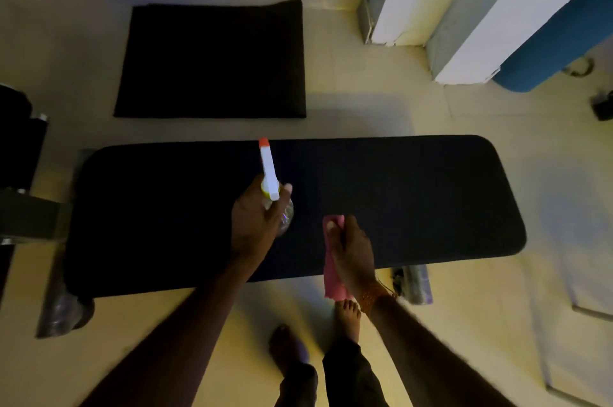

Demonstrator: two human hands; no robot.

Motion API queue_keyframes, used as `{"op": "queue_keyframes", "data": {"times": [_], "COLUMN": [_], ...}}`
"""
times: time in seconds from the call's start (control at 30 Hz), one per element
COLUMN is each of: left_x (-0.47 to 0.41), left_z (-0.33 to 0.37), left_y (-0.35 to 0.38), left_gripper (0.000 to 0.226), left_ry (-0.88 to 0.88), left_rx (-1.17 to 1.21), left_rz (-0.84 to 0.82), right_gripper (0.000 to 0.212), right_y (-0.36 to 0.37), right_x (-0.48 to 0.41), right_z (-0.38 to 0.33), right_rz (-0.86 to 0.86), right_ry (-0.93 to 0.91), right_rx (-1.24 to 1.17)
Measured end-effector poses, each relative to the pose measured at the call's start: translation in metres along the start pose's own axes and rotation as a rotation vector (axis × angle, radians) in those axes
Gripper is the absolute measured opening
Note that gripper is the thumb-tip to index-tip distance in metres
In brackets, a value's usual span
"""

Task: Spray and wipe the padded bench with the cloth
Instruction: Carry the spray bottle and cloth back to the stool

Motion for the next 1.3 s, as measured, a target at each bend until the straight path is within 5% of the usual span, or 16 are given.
{"op": "queue_keyframes", "data": {"times": [0.3, 0.5, 0.7, 0.9, 1.3], "left_x": [0.088, 0.145, 0.210, 0.312, 0.458], "left_z": [0.154, 0.255, 0.343, 0.451, 0.632], "left_y": [-0.076, -0.062, 0.028, 0.160, 0.386], "left_gripper": [0.021, 0.027, 0.038, 0.011, 0.014], "left_ry": [0.092, 0.152, 0.255, 0.303, 0.405], "left_rx": [-0.011, 0.037, 0.104, 0.178, 0.355], "left_rz": [-0.093, -0.082, -0.122, -0.281, -0.627], "right_gripper": [0.026, 0.039, 0.023, 0.030, 0.024], "right_y": [-0.132, -0.232, -0.358, -0.509, -0.730], "right_x": [0.134, 0.198, 0.242, 0.300, 0.373], "right_z": [-0.073, -0.052, 0.013, 0.125, 0.296], "right_rz": [0.146, 0.325, 0.509, 0.698, 1.027], "right_ry": [0.009, -0.010, -0.067, -0.038, 0.102], "right_rx": [-0.112, -0.201, -0.214, -0.196, -0.262]}}
Point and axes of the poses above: each hand's wrist, its own x-axis away from the middle knuckle, its own y-axis out of the palm, z = x × y, the point moved 3 cm from there along -x, towards the middle knuckle, and after that the axes turned 4 degrees about y, right-handed, at the moved point
